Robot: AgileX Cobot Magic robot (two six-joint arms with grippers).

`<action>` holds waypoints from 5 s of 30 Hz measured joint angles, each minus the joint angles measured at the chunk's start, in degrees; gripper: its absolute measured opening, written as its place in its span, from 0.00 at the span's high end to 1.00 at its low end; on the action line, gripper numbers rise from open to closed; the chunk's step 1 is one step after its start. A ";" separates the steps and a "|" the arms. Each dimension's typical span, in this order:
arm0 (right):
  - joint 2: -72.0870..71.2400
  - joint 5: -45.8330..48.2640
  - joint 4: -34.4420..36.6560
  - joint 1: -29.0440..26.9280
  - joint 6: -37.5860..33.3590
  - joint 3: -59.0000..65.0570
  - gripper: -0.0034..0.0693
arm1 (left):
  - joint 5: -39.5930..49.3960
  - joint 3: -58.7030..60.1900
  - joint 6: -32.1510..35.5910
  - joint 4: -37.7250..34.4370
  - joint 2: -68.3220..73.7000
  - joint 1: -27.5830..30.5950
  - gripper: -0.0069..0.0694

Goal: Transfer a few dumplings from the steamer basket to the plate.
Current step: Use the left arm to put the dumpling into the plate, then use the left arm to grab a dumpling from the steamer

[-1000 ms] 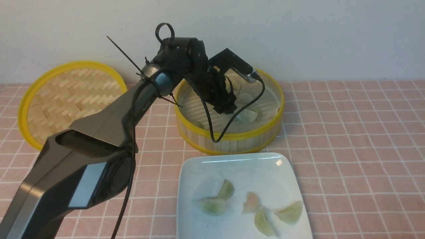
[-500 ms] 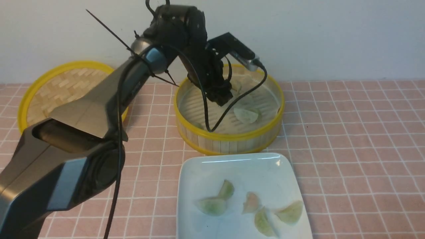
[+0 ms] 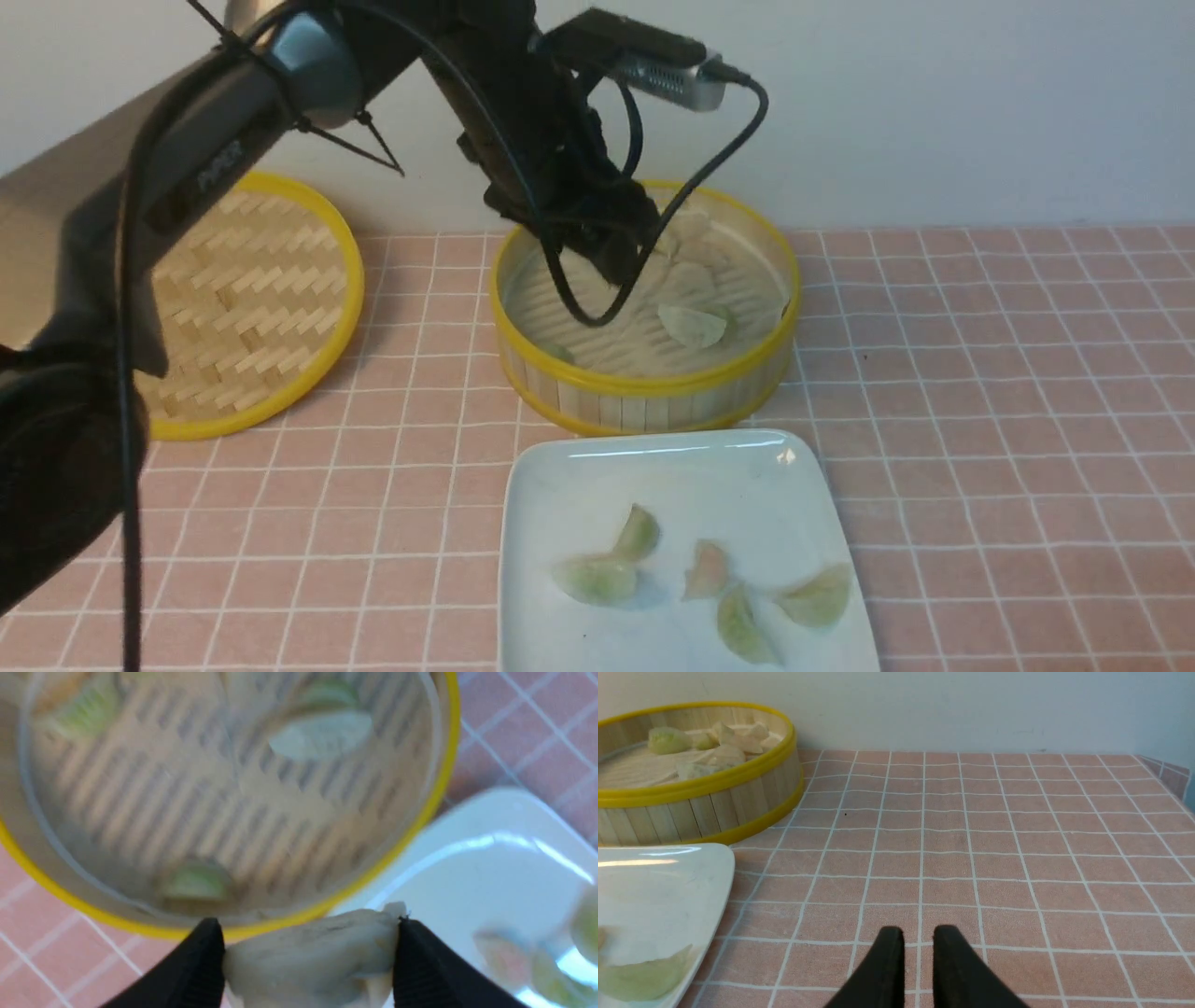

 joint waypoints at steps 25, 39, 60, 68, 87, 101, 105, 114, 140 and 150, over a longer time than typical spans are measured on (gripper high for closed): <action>0.00 0.00 0.00 0.00 -0.24 0.00 0.83 | -1.21 6.45 -2.99 0.45 2.44 -1.85 0.21; 0.00 0.00 0.00 0.00 -0.27 0.00 0.83 | -16.43 -16.72 -12.98 8.46 11.76 2.30 0.21; 0.00 0.00 0.00 0.00 0.53 0.00 0.83 | -29.52 -24.33 4.59 7.60 27.78 5.56 0.21; 0.00 0.00 0.00 0.00 0.58 0.00 0.83 | -33.06 -24.33 7.81 7.48 31.59 5.56 0.21; 0.00 0.00 0.00 0.00 0.64 0.00 0.83 | -31.75 -26.61 5.45 9.29 33.76 5.38 0.63; 0.00 0.00 0.00 0.00 0.64 0.00 0.83 | -14.62 -42.48 4.36 10.25 35.33 5.26 0.62; 0.00 0.00 0.00 0.00 0.64 0.00 0.83 | -14.30 -42.66 4.94 9.20 35.64 5.26 0.62; 0.00 0.00 0.00 0.00 0.64 0.00 0.83 | -14.48 -42.66 7.50 7.75 35.69 5.26 0.62; 0.00 0.00 0.00 0.00 0.64 0.00 0.83 | -12.40 -42.60 6.91 6.14 37.40 5.12 0.56; 0.00 0.00 0.00 0.00 0.64 0.00 0.83 | -0.52 -42.60 6.89 5.64 26.22 4.62 0.56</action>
